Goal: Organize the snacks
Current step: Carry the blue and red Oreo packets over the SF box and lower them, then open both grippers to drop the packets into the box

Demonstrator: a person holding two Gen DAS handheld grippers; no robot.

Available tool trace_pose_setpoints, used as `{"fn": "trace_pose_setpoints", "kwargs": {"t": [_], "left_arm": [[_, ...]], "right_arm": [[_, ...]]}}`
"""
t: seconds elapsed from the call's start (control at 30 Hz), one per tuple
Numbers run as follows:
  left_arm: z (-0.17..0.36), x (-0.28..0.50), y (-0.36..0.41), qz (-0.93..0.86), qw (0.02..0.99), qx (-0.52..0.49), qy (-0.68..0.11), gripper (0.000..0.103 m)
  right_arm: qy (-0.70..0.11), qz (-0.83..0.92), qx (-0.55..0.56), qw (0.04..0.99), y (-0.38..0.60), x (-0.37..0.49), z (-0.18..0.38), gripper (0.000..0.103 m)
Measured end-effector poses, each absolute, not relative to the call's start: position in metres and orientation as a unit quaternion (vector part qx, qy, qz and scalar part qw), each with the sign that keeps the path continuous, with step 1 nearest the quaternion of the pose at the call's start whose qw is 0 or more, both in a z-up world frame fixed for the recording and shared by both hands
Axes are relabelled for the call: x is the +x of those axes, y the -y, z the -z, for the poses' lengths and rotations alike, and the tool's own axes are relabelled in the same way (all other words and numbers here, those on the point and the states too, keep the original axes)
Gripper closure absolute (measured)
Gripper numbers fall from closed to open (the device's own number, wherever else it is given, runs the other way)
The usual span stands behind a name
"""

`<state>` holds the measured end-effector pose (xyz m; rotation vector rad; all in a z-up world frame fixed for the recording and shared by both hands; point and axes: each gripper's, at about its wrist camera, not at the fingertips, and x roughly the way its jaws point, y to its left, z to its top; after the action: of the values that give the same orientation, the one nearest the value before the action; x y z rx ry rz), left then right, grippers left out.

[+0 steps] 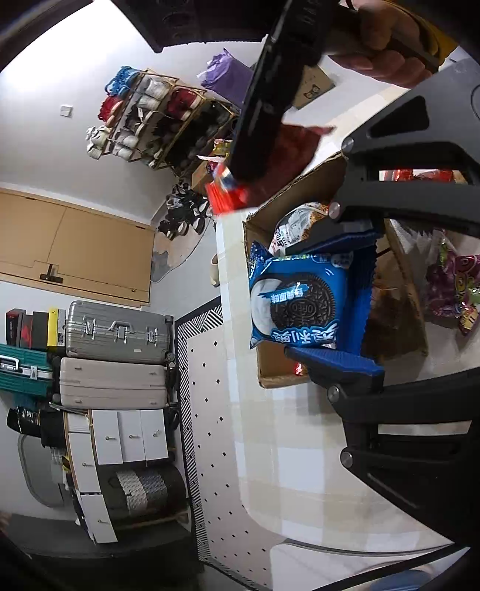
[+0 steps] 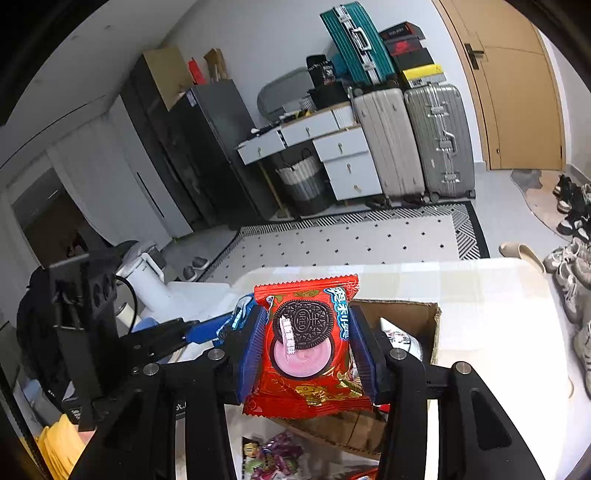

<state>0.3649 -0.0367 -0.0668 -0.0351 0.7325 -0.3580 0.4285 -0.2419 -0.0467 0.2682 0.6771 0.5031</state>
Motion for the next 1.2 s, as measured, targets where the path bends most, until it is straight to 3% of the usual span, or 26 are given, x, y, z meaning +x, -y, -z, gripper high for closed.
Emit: {"fn": "trace_pose_setpoints", "kwargs": {"t": [0.67,1.2], "left_arm": [[0.092,0.419,0.078,0.173,0.908,0.021,-0.38,0.06],[0.083,0.387,0.057,0.147,0.917,0.024,-0.371,0.051]], "right_arm": [[-0.361,-0.221,0.12,0.898,0.244,0.45,0.086,0.058],[-0.373,-0.214,0.129,0.894,0.245,0.446,0.092,0.057]]}}
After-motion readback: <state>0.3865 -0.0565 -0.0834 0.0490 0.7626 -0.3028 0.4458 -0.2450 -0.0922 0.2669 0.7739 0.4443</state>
